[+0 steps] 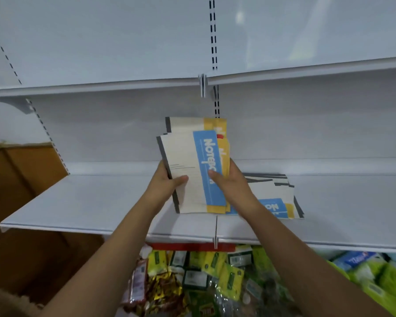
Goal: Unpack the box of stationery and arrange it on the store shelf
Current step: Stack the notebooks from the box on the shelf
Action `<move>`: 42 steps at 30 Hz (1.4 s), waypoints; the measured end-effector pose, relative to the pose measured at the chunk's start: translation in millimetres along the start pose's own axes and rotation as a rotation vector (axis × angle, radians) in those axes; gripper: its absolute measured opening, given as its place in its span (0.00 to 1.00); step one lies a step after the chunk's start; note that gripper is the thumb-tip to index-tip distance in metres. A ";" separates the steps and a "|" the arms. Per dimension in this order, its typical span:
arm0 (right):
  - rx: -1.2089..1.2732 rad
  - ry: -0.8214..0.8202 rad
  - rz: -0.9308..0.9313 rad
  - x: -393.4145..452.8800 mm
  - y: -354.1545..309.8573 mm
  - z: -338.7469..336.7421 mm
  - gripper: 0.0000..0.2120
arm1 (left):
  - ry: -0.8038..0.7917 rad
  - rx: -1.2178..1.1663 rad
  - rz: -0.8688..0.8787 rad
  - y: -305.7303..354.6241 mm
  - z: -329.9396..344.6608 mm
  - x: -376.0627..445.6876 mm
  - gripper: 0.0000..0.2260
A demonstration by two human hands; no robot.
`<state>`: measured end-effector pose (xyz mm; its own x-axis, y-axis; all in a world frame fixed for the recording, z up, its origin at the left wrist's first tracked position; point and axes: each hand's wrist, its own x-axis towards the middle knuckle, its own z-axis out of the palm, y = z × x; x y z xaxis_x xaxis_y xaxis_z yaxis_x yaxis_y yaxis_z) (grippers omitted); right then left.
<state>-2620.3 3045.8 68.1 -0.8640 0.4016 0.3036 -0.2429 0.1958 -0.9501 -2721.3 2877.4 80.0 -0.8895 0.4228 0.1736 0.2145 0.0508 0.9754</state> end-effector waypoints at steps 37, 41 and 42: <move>-0.876 0.380 0.225 -35.6 100.6 -121.7 0.40 | -0.293 0.788 -0.057 -57.6 146.5 -8.4 0.34; -0.565 0.508 0.155 -41.3 94.4 -134.5 0.31 | -0.161 0.427 -0.199 -49.9 150.6 -1.3 0.35; -0.504 0.533 0.148 -42.4 93.5 -135.4 0.30 | -0.130 0.363 -0.252 -48.6 148.6 1.2 0.32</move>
<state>-2546.6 3168.2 -24.0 -0.5098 0.8098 0.2904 0.2021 0.4409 -0.8745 -2672.8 3010.0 12.6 -0.8789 0.4655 -0.1045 0.1458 0.4707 0.8702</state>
